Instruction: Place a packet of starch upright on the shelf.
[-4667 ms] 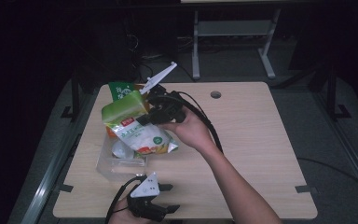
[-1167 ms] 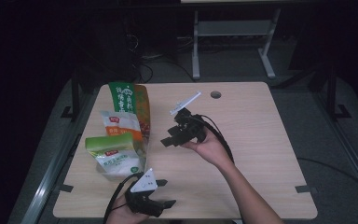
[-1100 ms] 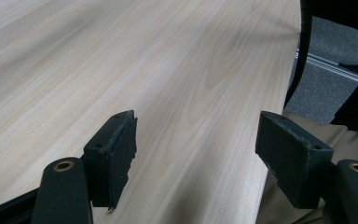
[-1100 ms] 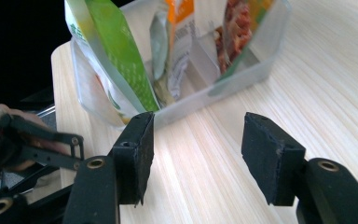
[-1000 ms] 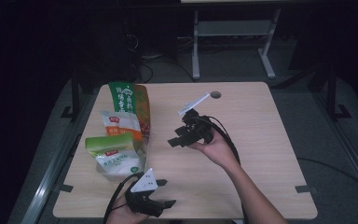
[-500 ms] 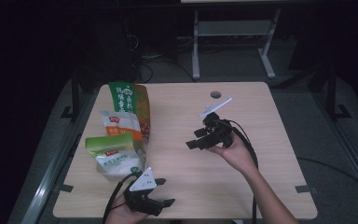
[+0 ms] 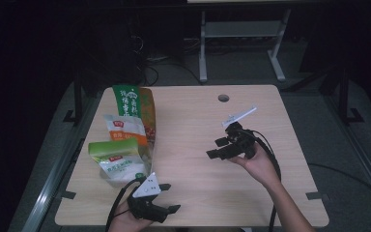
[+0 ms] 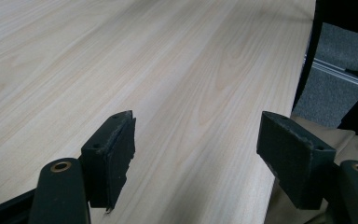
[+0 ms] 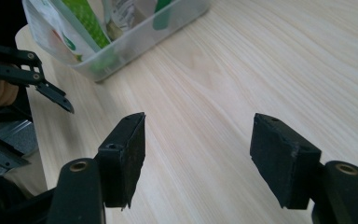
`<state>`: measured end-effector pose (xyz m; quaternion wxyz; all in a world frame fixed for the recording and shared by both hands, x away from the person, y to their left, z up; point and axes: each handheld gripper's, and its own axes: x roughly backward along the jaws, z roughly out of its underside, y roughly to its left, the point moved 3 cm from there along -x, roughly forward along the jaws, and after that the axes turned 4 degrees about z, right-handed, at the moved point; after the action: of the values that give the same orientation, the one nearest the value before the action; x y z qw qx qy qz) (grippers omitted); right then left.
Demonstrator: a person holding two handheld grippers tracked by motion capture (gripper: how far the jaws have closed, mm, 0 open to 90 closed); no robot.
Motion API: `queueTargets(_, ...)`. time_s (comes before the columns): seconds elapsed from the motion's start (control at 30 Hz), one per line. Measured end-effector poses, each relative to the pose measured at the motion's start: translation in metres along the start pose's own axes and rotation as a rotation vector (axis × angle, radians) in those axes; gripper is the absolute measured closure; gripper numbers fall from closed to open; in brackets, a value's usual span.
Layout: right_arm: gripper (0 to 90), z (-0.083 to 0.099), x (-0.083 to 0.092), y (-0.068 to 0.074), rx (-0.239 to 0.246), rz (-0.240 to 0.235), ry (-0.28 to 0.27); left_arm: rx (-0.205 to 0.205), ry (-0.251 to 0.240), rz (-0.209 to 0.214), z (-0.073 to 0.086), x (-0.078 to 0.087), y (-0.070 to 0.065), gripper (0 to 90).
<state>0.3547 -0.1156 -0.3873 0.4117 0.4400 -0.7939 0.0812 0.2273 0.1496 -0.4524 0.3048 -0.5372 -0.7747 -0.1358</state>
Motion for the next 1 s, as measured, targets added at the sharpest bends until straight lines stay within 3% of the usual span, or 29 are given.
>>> queueTargets(0.5, 34.0, 0.040, 0.010, -0.016, -0.065, 0.026, -0.008, 0.011, -0.010, -0.005, 0.000, 0.000, -0.001, 27.4)
queueTargets(1.0, 32.7, 0.083, 0.020, -0.021, -0.113, 0.044, -0.010, 0.013, -0.014, -0.007, 0.000, 0.000, 0.000, 27.4)
